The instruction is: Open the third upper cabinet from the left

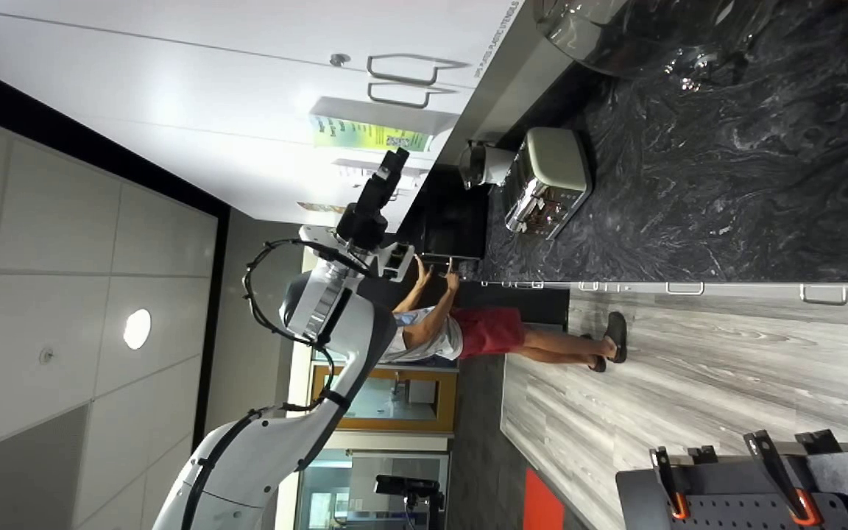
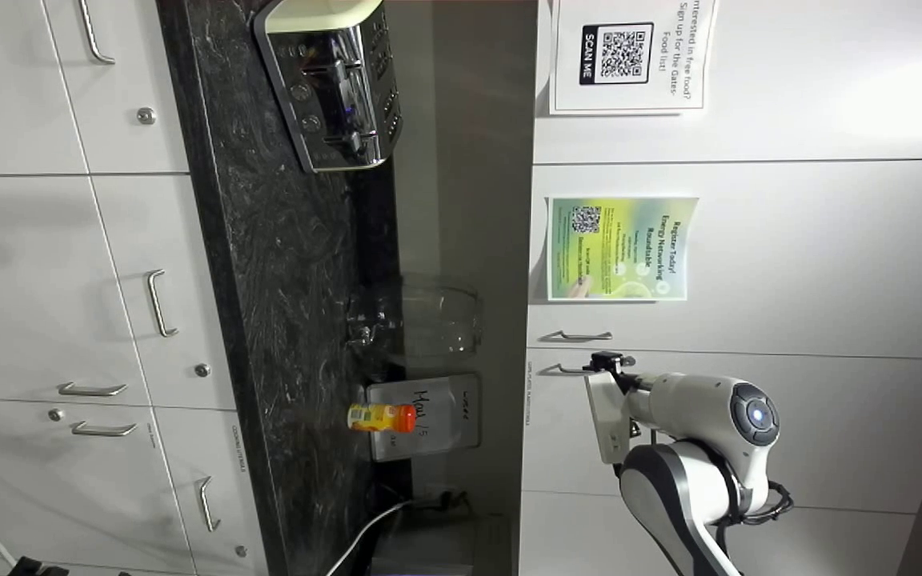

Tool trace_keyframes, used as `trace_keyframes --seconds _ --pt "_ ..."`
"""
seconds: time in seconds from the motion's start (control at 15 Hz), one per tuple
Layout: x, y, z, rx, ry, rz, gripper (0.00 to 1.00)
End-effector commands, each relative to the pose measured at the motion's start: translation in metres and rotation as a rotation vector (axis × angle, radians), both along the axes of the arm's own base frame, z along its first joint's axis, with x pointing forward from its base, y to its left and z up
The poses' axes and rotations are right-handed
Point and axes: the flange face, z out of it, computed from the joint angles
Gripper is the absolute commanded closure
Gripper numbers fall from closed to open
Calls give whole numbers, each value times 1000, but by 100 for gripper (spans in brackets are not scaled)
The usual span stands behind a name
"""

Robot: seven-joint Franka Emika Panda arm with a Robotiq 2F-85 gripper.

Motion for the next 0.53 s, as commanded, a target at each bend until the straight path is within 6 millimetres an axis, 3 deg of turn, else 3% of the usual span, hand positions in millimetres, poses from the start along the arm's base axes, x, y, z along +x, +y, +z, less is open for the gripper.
trace_keyframes --seconds 0.0,0.47 --pt "14 -11 12 12 -77 88 0" --pt "25 -26 11 131 -151 194 0"
